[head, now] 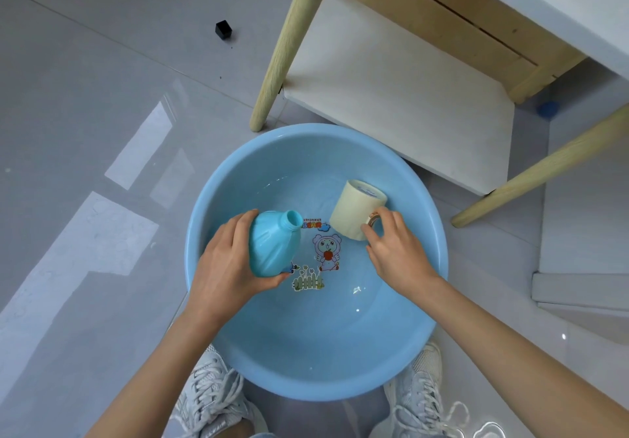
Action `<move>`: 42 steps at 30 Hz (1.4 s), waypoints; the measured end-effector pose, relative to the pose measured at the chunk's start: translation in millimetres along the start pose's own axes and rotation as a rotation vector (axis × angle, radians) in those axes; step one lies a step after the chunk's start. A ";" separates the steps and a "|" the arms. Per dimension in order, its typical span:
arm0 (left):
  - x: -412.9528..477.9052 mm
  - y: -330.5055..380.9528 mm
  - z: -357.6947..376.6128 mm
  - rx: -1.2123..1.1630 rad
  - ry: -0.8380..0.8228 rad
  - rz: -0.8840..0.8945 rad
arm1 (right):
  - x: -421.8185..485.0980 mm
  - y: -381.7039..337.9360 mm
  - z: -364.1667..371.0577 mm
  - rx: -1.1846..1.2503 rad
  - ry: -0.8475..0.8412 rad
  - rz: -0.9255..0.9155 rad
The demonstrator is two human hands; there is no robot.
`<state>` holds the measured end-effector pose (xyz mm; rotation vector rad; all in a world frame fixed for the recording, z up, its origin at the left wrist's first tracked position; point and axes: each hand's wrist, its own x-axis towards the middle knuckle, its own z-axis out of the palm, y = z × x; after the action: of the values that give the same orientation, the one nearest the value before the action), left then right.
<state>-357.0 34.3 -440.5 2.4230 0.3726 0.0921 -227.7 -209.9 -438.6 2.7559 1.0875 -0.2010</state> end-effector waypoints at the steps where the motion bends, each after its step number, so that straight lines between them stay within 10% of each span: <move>1: -0.1 -0.4 0.0 0.000 0.001 0.000 | -5.8 0.8 1.1 0.008 -0.010 0.016; 15: 0.2 0.1 0.2 0.000 0.002 -0.003 | -62.6 -37.7 -17.0 0.586 -0.377 0.230; 21: -0.6 -0.8 1.7 0.011 -0.008 -0.023 | -57.9 -27.9 -36.1 1.220 -0.351 0.625; 29: -0.1 -1.4 0.4 -0.035 -0.024 0.021 | -54.9 -6.6 -77.9 1.725 -0.163 0.649; 42: -0.5 -3.3 1.7 0.015 -0.058 0.159 | -22.5 -1.5 -127.2 1.724 -0.076 0.468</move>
<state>-358.0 35.5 -443.9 2.4616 0.1543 0.0894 -237.1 -197.3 -310.3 4.0569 -0.0766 -1.8683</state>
